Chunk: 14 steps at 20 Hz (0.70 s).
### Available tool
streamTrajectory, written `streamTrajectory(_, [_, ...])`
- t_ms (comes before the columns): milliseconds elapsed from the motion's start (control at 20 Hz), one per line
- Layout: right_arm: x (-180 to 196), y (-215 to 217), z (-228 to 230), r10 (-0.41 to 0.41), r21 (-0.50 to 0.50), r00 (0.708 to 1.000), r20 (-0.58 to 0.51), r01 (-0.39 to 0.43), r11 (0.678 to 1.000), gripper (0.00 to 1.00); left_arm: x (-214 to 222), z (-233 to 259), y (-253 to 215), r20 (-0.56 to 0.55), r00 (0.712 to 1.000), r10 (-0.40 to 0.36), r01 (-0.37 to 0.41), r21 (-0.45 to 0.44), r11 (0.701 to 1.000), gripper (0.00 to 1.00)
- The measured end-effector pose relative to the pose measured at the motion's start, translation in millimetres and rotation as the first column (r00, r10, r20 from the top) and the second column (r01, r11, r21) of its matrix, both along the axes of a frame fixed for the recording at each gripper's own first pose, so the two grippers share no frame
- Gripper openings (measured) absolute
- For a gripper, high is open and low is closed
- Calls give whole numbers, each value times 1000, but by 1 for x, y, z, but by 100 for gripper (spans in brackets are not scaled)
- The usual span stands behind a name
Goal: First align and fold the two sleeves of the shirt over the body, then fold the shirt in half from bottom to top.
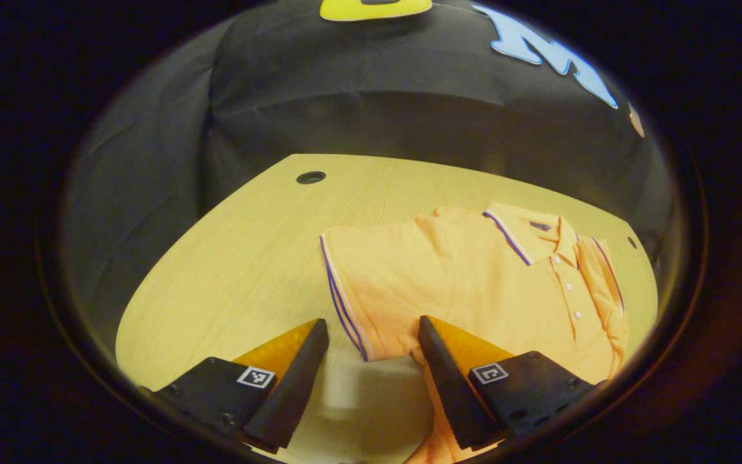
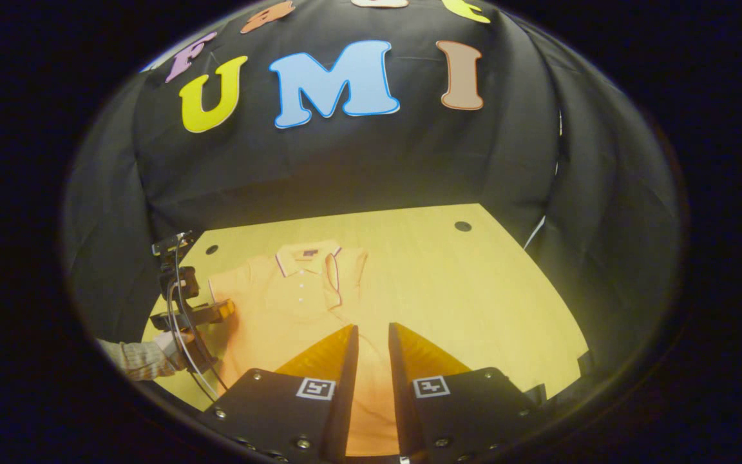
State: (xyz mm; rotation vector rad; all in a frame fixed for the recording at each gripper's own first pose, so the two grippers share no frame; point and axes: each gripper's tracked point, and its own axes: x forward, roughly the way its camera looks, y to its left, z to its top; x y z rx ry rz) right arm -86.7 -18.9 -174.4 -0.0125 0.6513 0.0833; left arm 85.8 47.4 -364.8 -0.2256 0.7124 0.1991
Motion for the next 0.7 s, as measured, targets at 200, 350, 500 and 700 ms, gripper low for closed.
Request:
streamTrajectory(200, [-1,-1,-4,-2,13,1000,-13,2,1000,30,4,1,0,11,1000,7,-7,1,1000,78])
streamTrajectory(350, [1,-1,-7,6,13,1000,-17,-5,1000,30,4,2,-1,10,1000,-8,8,5,1000,44])
streamTrajectory(500, [2,0,-9,16,19,1000,-20,-16,1000,30,5,4,-4,-19,999,-29,30,27,999,18])
streamTrajectory(700, [1,-3,-10,15,22,1000,-19,-15,1000,27,9,11,-7,-41,999,-35,39,96,995,18])
